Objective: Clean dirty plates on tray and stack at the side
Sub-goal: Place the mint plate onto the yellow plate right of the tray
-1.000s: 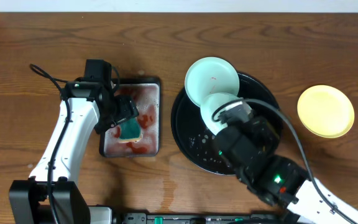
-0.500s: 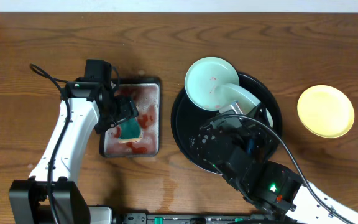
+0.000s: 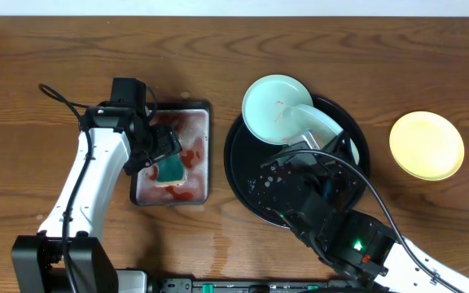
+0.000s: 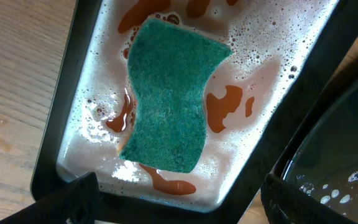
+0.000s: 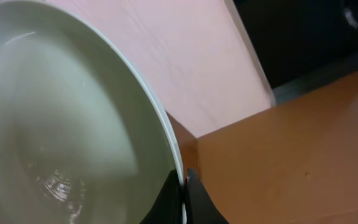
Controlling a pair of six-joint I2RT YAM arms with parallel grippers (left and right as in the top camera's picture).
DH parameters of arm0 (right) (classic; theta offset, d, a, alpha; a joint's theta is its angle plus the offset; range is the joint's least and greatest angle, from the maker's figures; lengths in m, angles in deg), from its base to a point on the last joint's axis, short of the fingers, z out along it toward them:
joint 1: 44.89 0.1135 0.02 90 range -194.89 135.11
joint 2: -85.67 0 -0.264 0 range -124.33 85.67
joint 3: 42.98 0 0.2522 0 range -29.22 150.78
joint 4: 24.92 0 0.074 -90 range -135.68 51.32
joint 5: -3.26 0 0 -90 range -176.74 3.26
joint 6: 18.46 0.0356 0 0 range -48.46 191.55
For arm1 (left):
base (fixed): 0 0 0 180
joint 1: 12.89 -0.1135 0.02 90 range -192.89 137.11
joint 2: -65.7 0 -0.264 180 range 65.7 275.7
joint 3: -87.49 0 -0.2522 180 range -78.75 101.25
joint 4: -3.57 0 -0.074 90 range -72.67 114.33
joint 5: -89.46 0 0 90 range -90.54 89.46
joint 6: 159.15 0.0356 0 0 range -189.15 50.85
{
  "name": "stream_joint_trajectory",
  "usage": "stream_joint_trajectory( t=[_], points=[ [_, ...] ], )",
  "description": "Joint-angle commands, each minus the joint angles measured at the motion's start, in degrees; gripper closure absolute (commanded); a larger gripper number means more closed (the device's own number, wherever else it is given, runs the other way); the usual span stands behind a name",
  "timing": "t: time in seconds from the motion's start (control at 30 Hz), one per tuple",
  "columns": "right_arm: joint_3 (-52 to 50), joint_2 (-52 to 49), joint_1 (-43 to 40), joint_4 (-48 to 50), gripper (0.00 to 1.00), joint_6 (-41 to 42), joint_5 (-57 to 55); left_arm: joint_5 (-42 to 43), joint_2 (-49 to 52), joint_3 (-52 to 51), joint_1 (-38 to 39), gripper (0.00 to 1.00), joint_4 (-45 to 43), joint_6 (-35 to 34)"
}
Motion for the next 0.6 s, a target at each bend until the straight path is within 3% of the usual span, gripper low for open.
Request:
stream_joint_trajectory(
  t=[0.0,0.1,0.2,0.3,0.33,0.4,0.57],
  points=[
    [0.76,0.37,-4.09,-3.52,0.99,12.50,5.88,0.09,-0.35,0.39,-0.20,0.16,0.13,0.11],
    [0.76,0.37,-13.35,-9.94,0.99,25.90,21.40,0.09,-0.35,0.39,-0.20,0.16,0.13,0.11],
    [0.76,0.37,-26.86,-13.20,0.99,32.30,40.22,0.09,-0.35,0.39,-0.20,0.16,0.11,0.11],
    [0.76,0.37,-41.48,-12.76,0.99,32.39,59.06,0.09,-0.35,0.39,-0.20,0.16,0.13,0.11],
    [0.76,0.22,-50.71,-12.57,0.99,32.39,69.88,0.09,-0.35,0.39,-0.20,0.16,0.13,0.11],
    [0.76,-0.24,-61.16,-12.57,0.99,32.41,79.84,0.09,-0.35,0.39,-0.20,0.16,0.13,0.11],
    [0.76,-4.46,-84.72,-12.26,0.99,32.68,90.42,0.09,-0.35,0.39,-0.22,0.16,0.13,0.11]
  ],
)
